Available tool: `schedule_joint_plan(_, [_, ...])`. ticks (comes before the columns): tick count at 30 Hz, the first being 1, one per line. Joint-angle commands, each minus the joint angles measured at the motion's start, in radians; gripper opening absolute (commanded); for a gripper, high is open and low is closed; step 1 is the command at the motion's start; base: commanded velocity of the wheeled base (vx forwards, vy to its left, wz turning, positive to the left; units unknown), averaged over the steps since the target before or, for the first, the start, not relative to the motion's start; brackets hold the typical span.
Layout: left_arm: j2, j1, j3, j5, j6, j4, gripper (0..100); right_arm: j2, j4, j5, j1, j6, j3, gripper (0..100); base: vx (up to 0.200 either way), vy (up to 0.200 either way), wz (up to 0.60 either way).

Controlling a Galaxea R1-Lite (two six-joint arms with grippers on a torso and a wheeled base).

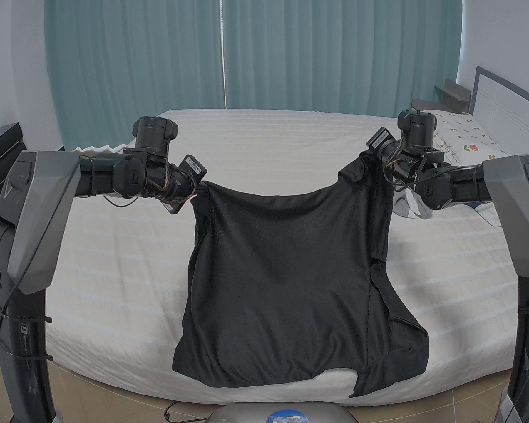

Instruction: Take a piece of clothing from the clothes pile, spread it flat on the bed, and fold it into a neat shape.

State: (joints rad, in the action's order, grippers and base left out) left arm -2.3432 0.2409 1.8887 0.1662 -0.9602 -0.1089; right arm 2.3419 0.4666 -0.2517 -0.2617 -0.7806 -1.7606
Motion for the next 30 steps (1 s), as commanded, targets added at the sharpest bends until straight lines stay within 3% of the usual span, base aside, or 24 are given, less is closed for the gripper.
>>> schedule_joint_plan(1, [-0.088,0.014,0.038,-0.01,-0.009,-0.002,100,0.093,0.006,-0.004,0.007,0.0,0.009,0,0.0,0.0,0.0])
schedule_joint_plan(2, [-0.108,0.017,0.052,-0.016,-0.02,-0.005,100,0.108,0.006,-0.006,0.007,0.0,0.009,100,0.0,0.0,0.0])
schedule_joint_plan(9, [-0.182,0.017,0.081,-0.031,-0.054,-0.02,100,0.214,0.006,-0.015,0.009,0.017,0.036,100,0.0,0.0,0.0])
schedule_joint_plan(19, [-0.157,-0.028,0.072,-0.057,-0.072,-0.127,100,0.194,-0.003,-0.041,0.068,0.044,0.056,100,0.0,0.0,0.0])
schedule_joint_plan(25, [0.013,-0.055,-0.132,0.067,-0.086,-0.13,100,0.06,0.007,0.06,0.082,0.035,0.254,100,0.0,0.0,0.0])
schedule_joint_plan(30, [0.11,-0.06,-0.338,0.084,-0.086,-0.02,100,0.002,0.007,0.127,0.087,0.038,0.371,100,0.0,0.0,0.0])
